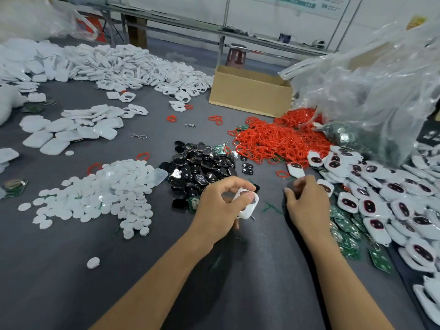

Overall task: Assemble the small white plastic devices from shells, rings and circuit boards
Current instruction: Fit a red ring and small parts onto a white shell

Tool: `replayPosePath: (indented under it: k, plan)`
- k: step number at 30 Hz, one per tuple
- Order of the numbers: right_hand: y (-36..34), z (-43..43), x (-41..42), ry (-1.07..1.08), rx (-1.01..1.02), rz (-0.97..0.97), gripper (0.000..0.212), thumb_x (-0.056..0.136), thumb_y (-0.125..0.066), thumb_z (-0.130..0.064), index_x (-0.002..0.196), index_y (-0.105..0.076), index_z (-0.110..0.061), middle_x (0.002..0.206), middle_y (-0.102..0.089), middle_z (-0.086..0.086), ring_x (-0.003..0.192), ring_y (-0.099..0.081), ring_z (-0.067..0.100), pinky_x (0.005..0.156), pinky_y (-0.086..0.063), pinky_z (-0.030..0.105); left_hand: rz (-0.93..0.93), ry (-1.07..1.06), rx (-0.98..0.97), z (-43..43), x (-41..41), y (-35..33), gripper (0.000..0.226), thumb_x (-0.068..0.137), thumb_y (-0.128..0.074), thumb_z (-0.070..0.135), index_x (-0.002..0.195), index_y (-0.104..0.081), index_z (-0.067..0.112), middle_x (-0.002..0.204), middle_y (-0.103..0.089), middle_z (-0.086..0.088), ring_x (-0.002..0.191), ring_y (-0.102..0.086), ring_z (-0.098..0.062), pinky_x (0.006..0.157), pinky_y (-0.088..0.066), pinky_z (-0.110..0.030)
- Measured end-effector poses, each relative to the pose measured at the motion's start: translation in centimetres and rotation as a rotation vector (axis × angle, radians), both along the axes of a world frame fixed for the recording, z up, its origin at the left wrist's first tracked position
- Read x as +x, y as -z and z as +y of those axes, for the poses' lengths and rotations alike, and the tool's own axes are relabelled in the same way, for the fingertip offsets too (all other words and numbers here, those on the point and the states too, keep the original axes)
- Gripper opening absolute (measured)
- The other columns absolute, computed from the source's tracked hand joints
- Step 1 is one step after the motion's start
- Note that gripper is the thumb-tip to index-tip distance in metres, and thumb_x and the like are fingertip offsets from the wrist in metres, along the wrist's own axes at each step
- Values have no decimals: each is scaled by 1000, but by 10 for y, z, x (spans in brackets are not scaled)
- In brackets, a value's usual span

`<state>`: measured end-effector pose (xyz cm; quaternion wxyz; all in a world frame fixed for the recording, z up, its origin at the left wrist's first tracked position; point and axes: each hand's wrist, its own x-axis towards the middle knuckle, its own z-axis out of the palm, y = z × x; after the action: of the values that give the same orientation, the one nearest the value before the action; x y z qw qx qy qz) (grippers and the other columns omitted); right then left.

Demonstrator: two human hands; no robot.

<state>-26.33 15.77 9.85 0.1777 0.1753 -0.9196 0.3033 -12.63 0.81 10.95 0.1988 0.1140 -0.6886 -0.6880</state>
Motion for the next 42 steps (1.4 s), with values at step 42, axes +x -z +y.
replayPosePath:
  k: [42]
  plan:
    - [-19,-32,55,-563,-372,-112,20,92,-58,-5,77,-56,-19,63,-57,-3,59,-52,28,58,-45,44,55,-138,-104,2,3,-2,9,84,-74,12,91,-77,17,69,-71,7,53,-60,-1,44,-49,-21]
